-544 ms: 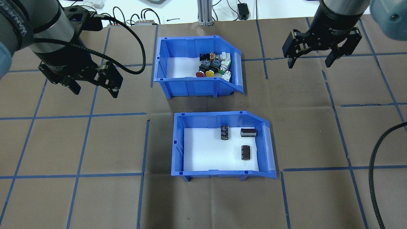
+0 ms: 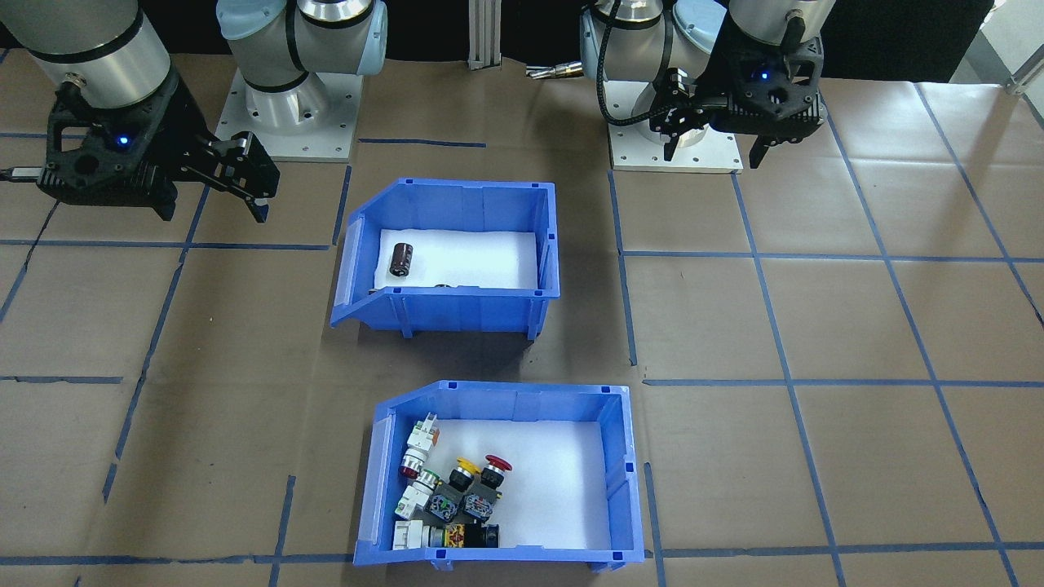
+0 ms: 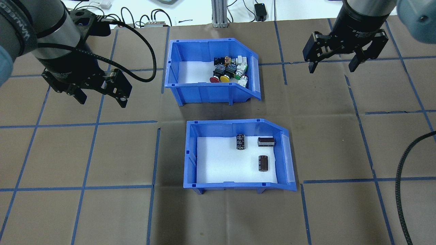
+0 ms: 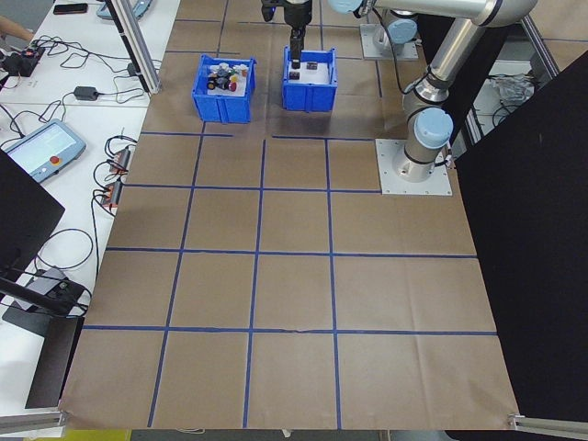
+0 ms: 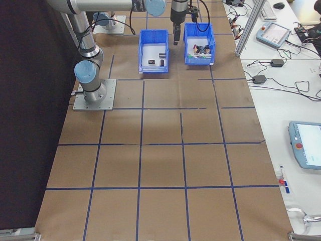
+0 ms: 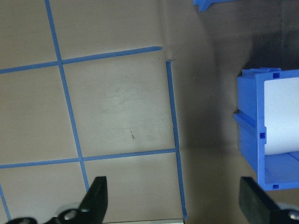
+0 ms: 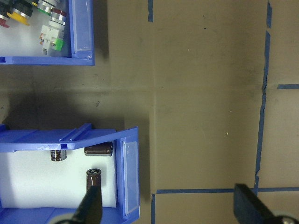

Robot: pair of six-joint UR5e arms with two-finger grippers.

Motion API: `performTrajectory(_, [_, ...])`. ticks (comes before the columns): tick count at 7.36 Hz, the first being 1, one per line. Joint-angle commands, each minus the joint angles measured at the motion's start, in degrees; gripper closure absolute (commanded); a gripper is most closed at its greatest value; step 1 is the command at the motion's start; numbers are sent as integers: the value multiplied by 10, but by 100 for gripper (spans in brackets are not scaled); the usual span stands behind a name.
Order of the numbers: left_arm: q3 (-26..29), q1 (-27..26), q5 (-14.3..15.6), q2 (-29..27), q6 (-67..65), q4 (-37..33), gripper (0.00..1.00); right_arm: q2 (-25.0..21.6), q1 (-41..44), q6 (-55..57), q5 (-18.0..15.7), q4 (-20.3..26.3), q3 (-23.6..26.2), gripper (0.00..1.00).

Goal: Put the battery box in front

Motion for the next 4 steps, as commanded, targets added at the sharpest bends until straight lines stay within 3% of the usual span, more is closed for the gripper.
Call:
performTrajectory(1, [-19,0,2,10,0,-2,1,6,0,-6,0,0,0,0])
performTrajectory(3, [-21,0,-3,10,-8,1,1,7,0,-9,1,7,-3,0])
performTrajectory(4, [-22,0,-7,13,-72,2,1,6,0,-9,3,7,-4,0])
